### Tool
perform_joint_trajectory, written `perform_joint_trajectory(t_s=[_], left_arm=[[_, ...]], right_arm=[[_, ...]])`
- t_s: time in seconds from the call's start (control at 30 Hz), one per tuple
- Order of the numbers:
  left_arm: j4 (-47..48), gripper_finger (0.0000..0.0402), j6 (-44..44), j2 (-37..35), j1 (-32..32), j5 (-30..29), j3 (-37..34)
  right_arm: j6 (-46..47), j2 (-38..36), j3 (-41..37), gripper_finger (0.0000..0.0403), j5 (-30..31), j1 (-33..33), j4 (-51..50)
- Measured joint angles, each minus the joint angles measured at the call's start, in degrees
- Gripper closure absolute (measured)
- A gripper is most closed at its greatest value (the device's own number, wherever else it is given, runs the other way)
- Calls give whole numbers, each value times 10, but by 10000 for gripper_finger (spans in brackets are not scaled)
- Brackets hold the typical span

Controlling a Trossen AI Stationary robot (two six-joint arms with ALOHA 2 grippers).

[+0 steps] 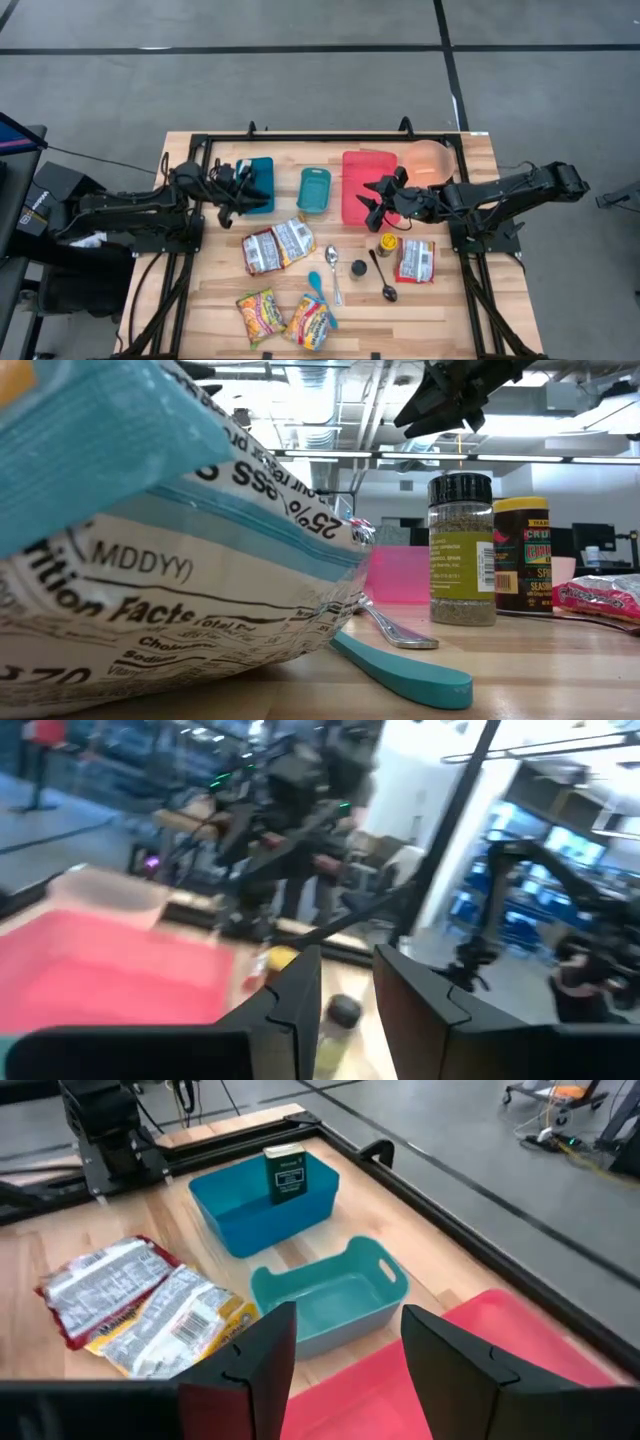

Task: Pick & Place Food Item
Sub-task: Put the red noodle pack into the red bin

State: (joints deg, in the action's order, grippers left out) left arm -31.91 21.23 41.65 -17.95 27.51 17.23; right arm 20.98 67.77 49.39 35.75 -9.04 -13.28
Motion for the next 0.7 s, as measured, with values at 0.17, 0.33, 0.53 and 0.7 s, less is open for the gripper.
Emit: perform_joint_trajectory(t_s=[0.17, 0.33, 0.53, 0.7], left_arm=[[-16, 316, -24, 0, 34, 0, 0], [-15, 316, -28, 1, 51, 0, 0], [-16, 317, -28, 1, 57, 0, 0], [-16, 317, -28, 1, 57, 0, 0]], right_arm=[[31, 0, 0, 226, -46, 1, -11], [46, -1, 0, 226, -49, -23, -25], [123, -6, 0, 226, -59, -67, -105], [242, -22, 0, 226, -59, -101, -229]])
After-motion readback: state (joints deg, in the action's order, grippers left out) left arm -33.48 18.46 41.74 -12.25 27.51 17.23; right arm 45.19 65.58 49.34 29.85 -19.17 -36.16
